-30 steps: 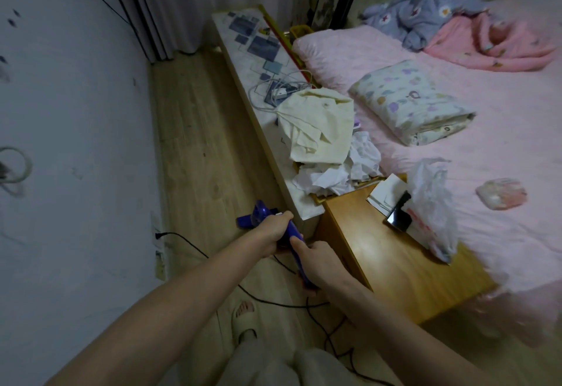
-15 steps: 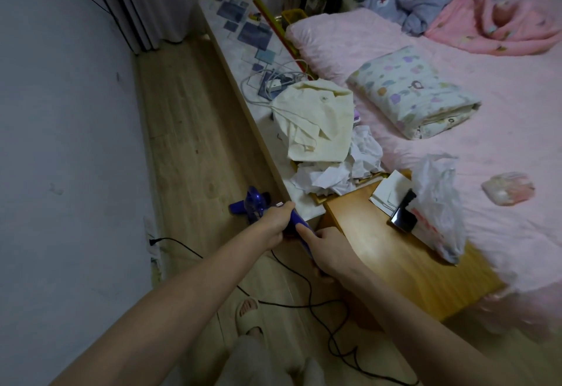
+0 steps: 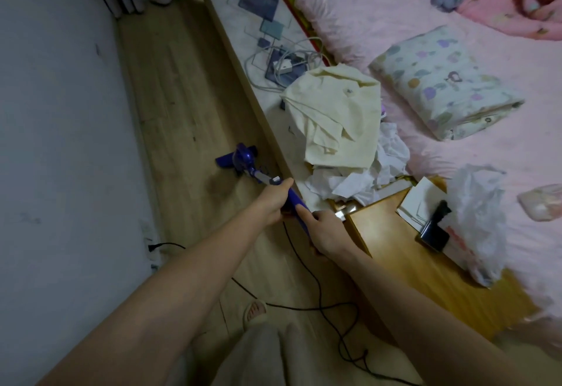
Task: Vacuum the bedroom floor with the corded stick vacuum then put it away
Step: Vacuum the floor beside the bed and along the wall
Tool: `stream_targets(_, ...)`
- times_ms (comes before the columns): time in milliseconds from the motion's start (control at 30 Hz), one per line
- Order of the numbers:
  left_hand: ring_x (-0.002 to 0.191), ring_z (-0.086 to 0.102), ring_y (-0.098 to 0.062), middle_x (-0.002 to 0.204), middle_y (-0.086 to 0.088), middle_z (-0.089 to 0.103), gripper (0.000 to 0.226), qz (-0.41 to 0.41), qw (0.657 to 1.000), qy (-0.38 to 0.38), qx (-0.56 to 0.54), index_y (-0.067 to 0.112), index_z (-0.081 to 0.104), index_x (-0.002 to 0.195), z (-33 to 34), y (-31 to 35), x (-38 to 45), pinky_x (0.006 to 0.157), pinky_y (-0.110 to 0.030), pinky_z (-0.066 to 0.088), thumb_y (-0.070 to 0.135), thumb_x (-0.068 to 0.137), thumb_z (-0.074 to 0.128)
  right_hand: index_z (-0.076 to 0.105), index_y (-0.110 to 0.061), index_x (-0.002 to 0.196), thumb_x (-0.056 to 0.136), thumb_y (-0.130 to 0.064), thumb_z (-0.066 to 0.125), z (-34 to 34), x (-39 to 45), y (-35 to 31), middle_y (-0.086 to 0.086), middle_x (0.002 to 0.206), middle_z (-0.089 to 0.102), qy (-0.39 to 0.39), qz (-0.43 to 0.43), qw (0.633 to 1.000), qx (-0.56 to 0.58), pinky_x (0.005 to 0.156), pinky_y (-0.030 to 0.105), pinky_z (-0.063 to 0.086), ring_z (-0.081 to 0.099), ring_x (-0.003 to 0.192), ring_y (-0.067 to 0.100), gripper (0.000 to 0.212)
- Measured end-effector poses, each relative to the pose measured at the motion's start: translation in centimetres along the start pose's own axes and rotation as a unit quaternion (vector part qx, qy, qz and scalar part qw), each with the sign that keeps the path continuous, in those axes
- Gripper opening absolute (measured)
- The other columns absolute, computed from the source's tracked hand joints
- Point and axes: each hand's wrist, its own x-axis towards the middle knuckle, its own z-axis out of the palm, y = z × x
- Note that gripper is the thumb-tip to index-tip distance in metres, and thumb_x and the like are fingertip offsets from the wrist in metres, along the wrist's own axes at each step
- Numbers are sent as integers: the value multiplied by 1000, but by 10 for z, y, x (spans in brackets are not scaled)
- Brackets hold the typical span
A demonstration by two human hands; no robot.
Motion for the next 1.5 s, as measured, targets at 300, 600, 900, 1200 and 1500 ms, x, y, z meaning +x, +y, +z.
stream_targets(300,69,62,-23,83,-14,60,24,36,998,24,40,8,42,111,-39,65,44,69,-38,54,30,101,47,58,-9,83,98,-53,42,32,72,-53,2,55,53,1,-8,1000,29,38,19,38,46,33,7,50)
stream_targets(600,68,63,-22,84,-14,61,22,39,997,24,55,8,43,111,-39,54,32,53,-33,55,27,101,47,59,-5,89,98,-51,42,27,55,-46,4,58,54,-15,-6,999,39,36,16,38,47,35,8,50)
stream_targets(900,96,65,-31,124,-21,57,38,20,998,58,-32,14,36,134,24,13,-24,79,-47,56,27,100,46,64,0,93,95,-54,46,-44,-3,-15,8,61,58,-27,-13,999,-32,42,22,41,50,42,13,56)
stream_targets(1200,108,60,-32,126,-21,56,34,18,995,72,-70,3,39,131,77,-27,-74,72,-46,54,22,104,40,62,2,103,96,-50,49,-124,-45,8,8,63,54,-117,-33,990,-73,39,21,39,46,38,13,54)
stream_targets(1500,76,63,-25,100,-18,62,33,-3,989,118,-84,4,43,129,31,-45,-88,62,-43,53,21,101,47,57,-9,83,96,-48,49,-57,-63,21,1,56,54,-110,-50,993,-14,38,18,39,46,37,8,42)
